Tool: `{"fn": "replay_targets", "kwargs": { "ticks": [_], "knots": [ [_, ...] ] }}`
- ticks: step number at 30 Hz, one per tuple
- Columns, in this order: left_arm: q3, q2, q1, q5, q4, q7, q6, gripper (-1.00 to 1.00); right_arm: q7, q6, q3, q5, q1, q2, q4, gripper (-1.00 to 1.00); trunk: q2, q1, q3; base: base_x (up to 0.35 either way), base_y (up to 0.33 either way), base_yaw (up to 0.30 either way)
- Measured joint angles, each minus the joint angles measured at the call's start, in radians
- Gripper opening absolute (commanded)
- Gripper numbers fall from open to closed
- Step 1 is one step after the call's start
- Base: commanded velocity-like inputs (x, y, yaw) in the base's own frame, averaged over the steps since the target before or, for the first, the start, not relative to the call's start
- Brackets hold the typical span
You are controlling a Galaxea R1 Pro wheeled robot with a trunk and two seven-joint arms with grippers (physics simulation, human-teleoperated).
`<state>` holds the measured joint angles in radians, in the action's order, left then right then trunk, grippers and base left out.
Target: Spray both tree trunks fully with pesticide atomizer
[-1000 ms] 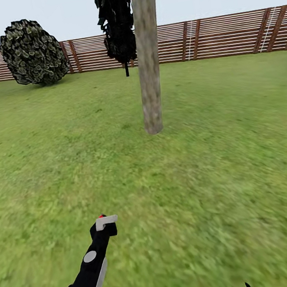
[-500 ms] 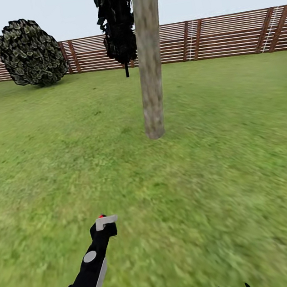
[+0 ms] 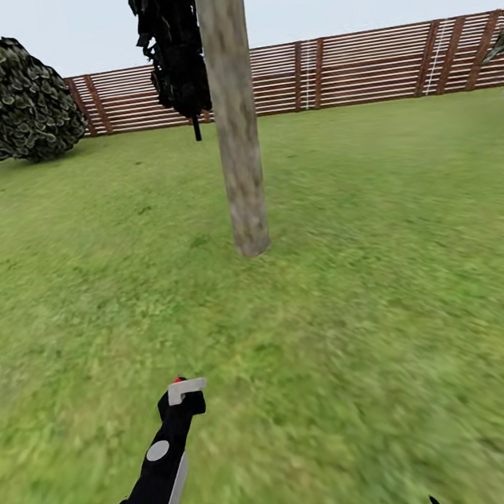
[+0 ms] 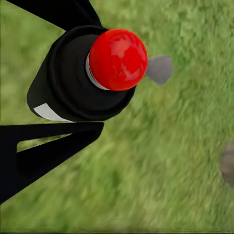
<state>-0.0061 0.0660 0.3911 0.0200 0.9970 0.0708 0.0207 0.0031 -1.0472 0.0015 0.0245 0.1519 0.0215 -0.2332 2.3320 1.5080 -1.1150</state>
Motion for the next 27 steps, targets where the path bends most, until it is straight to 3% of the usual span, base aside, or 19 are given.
{"fn": "replay_targets", "kwargs": {
  "ticks": [11,27],
  "knots": [
    [0.0,0.0,0.0,0.0,0.0,0.0,-0.001,-1.0,0.0,0.0,0.0,0.001,0.0,0.0,0.0,1.0,0.0,0.0,0.0,0.338,0.0,-0.249],
    [0.0,0.0,0.0,0.0,0.002,0.0,0.001,-1.0,0.0,0.0,0.0,0.002,0.0,0.0,0.0,1.0,0.0,0.0,0.0,0.338,0.015,-0.009]
  ]
}}
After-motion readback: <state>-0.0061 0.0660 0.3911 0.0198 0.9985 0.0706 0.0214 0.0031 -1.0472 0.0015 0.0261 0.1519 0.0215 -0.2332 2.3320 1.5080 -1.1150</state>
